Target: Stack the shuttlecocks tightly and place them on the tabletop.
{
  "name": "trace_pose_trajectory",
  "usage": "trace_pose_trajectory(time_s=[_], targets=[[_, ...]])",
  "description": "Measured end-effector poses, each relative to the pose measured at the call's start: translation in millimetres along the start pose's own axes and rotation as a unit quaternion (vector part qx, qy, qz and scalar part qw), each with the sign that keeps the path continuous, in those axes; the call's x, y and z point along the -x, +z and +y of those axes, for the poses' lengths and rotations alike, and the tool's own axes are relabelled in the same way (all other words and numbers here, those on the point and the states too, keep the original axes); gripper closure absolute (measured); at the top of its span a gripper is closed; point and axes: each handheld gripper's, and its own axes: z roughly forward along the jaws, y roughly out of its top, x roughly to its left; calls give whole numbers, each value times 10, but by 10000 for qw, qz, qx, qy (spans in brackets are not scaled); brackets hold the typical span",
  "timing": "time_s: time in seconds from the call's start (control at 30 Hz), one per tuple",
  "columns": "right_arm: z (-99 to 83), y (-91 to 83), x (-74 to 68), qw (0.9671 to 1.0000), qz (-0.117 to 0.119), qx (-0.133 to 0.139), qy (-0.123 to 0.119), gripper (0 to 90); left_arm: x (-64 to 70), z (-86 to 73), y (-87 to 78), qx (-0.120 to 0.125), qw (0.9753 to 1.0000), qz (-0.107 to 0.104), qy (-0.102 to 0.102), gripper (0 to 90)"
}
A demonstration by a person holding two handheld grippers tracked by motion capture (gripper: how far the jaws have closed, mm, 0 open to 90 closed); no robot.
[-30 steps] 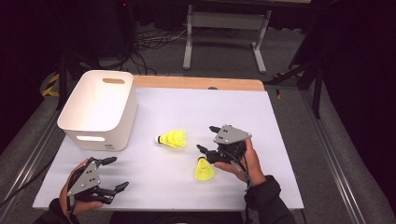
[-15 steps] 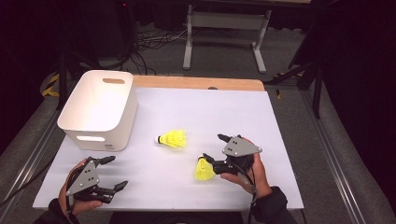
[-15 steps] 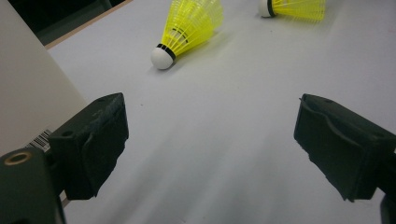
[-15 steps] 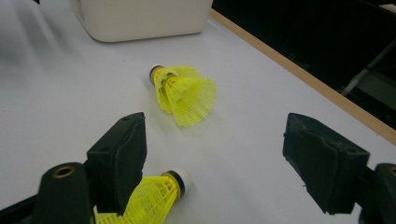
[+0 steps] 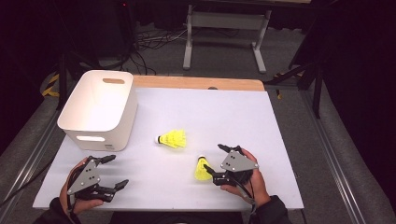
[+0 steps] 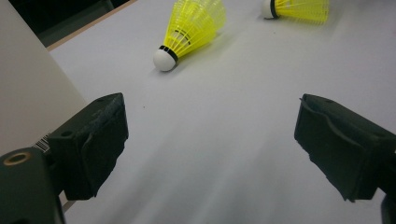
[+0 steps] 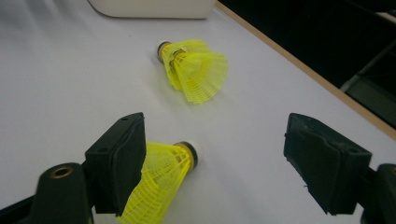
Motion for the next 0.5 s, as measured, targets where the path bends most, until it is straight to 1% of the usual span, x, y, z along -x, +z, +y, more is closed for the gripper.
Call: trace_pose_trajectory(time_s=[0.07,0.13,0.2,0.3,0.37,0.43,0.5], targets=[[-43,8,-21,9999,-52,-118,-46,221,6,2,0,-21,10000,-7,28,105],[-86,8,-24,9999,-14,-131,49,224,1,0,7,-40,10000,-14,22,105],[-125,19,-23,9998,4,-189,94,225,0,-4,10,-32,10000,-7,6,105],[-171,35,-37,9995,50,-275,112,230,-2,-5,10,-33,10000,-17,-2,106],[-194,46,-58,9994,79,-334,82,235,1,-4,11,-38,10000,-19,-3,106],[-214,64,-78,9991,65,-408,-13,250,7,-1,15,-51,10000,-31,4,106],[-239,95,-76,9989,100,-449,19,260,10,2,14,-47,10000,-26,19,106]])
